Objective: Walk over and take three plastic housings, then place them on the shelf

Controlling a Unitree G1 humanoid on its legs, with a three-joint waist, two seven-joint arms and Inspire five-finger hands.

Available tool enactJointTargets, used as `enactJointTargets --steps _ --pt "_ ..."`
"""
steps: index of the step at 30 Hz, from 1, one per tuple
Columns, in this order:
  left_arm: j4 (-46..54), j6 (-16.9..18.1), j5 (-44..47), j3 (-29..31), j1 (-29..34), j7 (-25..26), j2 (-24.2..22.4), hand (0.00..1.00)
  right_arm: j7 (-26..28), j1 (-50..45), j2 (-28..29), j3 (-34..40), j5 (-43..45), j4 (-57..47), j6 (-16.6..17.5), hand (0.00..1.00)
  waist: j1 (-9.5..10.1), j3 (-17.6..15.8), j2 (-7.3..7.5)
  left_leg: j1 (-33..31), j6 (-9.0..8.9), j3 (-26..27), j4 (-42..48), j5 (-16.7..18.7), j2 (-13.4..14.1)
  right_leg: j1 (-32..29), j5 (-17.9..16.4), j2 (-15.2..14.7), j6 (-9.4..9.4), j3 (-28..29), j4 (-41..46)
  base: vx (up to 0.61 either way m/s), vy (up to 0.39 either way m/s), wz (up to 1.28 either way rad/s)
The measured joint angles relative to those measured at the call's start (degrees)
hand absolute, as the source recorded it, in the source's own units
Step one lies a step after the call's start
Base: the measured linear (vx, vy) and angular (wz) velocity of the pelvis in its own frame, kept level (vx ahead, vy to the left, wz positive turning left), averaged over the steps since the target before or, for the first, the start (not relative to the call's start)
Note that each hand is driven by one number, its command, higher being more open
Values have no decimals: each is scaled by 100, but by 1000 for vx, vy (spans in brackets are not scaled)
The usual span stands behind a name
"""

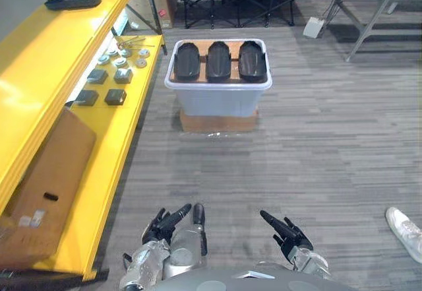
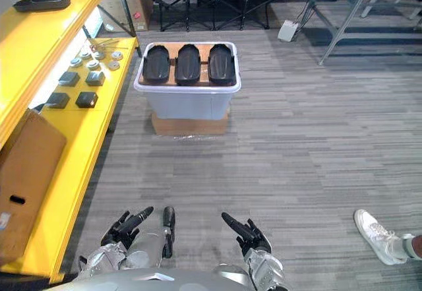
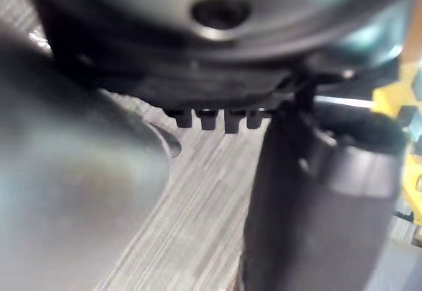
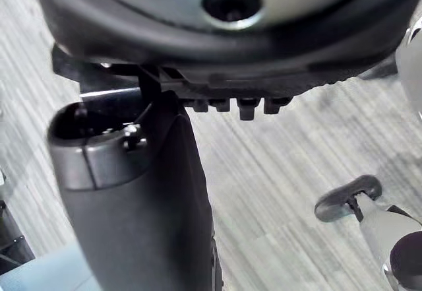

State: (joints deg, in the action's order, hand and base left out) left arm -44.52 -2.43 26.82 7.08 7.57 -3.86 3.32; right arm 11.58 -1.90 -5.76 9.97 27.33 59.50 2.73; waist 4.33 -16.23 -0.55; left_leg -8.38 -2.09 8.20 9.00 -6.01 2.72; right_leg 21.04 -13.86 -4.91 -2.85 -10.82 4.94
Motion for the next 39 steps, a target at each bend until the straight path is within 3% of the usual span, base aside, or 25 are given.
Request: enactJointTargets --steps 1,3,5,6,8,10,11,13,15,18,20,21,22,23,26,28,29,30,31,32,35,39 --pt "17 -12 -22 -6 -112 -5 110 100 71 41 8 -91 -1 -104 2 100 15 8 256 -66 138 91 191 245 -188 -102 -91 -226 -95 5 300 365 202 -13" --pt "-6 -77 -47 -58 -182 73 121 100 93 125 -38 -122 9 -191 28 100 -15 -42 236 31 414 174 207 470 -350 -810 -81 -555 -166 0 1873 347 219 -9" --pt "-32 -139 -56 -122 -184 84 173 100 94 134 7 -155 8 -183 45 100 -75 -125 284 570 523 126 -148 543 -617 -1598 243 -1056 -543 -51 3861 338 215 22" --pt "-31 -133 -43 -262 -163 106 185 100 100 94 21 -166 -2 -216 127 100 -137 -185 230 901 574 37 -248 630 -678 -1798 138 -1140 -416 -92 4323 417 211 43" --pt "-26 -130 -43 -432 -118 108 187 100 155 64 -12 -252 2 -287 272 100 -151 -146 131 1192 574 9 -310 764 -663 -1984 -128 -1099 -351 -393 3876 286 100 27" --pt "-16 -141 -35 -451 -149 115 168 100 202 86 21 -424 -12 -365 376 100 -149 -121 88 1313 562 -75 -301 841 -598 -2158 -192 -910 -333 -578 2745 342 0 23" --pt "3 -146 -21 -473 -213 124 165 100 223 112 73 -473 -20 -366 396 100 -151 -122 52 1321 509 -179 -302 894 -532 -2331 -136 -752 -416 -565 1958 379 -83 34" --pt "2 -150 12 -518 -316 167 171 100 276 158 97 -484 -118 -374 437 100 -153 -143 15 1341 393 -319 -284 997 -411 -2526 312 -573 -440 -435 918 294 -112 34" --pt "0 -147 61 -544 -305 219 171 100 319 117 146 -490 -273 -373 551 100 -141 -113 82 1473 172 -497 -27 1314 -331 -2504 1172 -491 -390 -293 166 299 -203 33" --pt "12 -135 197 -553 -240 241 226 100 319 -14 197 -500 -288 -414 587 100 -131 -6 233 1576 37 -750 413 1806 -326 -2342 1720 -541 -100 -287 255 299 -339 46" --pt "21 -109 477 -476 -37 290 12 100 260 -58 56 -499 -275 -425 585 100 -142 187 -94 1359 -206 -987 1054 2190 144 -2219 1454 -157 102 -588 372 283 -362 50" --pt "21 -84 469 -445 -34 300 -64 100 228 -57 27 -499 -270 -429 585 100 -145 215 -188 1179 -245 -990 1398 2196 229 -2127 1444 -62 118 -651 252 214 -214 41" --pt "86 26 452 -411 -51 264 -102 100 133 -52 -34 -508 -258 -445 576 100 -128 175 -244 783 -431 -884 2136 2158 371 -1933 1424 60 150 -695 32 272 -290 31" --pt "137 78 426 -400 -66 233 -127 100 64 -68 -86 -558 -260 -448 536 100 -100 162 -269 630 -456 -629 2391 2186 485 -1744 1379 92 211 -711 -86 255 -271 21" --pt "139 110 414 -403 -56 238 -134 100 -69 -261 -105 -612 -326 -955 468 100 -152 169 -302 533 -447 -220 1644 2148 632 -1476 1243 61 209 -711 -226 197 -125 -9" --pt "134 95 388 -402 -94 245 -113 100 -164 -450 -118 -659 -465 -1483 422 100 -152 169 -301 389 -432 -210 1015 1843 632 -1475 1191 -13 117 -679 -208 222 31 -23" --pt "128 90 285 -403 -118 246 -117 100 -269 -572 -144 -734 -466 -1819 394 100 -159 172 -307 380 -444 -188 623 1486 634 -1476 1162 -40 79 -604 -183 277 130 -31" --pt "107 65 165 -419 -123 261 -122 100 -391 -714 -176 -822 -479 -2195 371 100 -210 197 -346 397 -487 -99 296 868 652 -1475 1120 -16 14 -537 -136 261 154 -33" --pt "94 41 122 -438 -118 278 -110 100 -446 -767 -214 -839 -536 -2369 368 100 -239 203 -357 409 -370 -47 199 712 685 -1479 1084 1 -36 -482 -105 333 202 -33" --pt "6 -34 -62 -450 -180 307 -16 100 -584 -847 -79 -877 -657 -2762 318 100 -287 223 -131 578 -348 124 -64 640 529 -1505 1081 -174 -82 -412 -128 272 162 -24" --pt "17 -71 -272 -529 -198 307 173 100 -803 -1110 51 -914 -675 -3540 314 100 -312 243 184 791 -270 304 -453 586 269 -1473 1125 -380 -193 -363 -294 200 118 -20" --pt "10 -153 -273 -566 -53 311 237 100 -1086 -1055 38 -693 -844 -4054 315 100 -316 290 174 1097 -238 491 -641 606 120 -1336 1151 -517 -235 -366 -303 106 63 -16"
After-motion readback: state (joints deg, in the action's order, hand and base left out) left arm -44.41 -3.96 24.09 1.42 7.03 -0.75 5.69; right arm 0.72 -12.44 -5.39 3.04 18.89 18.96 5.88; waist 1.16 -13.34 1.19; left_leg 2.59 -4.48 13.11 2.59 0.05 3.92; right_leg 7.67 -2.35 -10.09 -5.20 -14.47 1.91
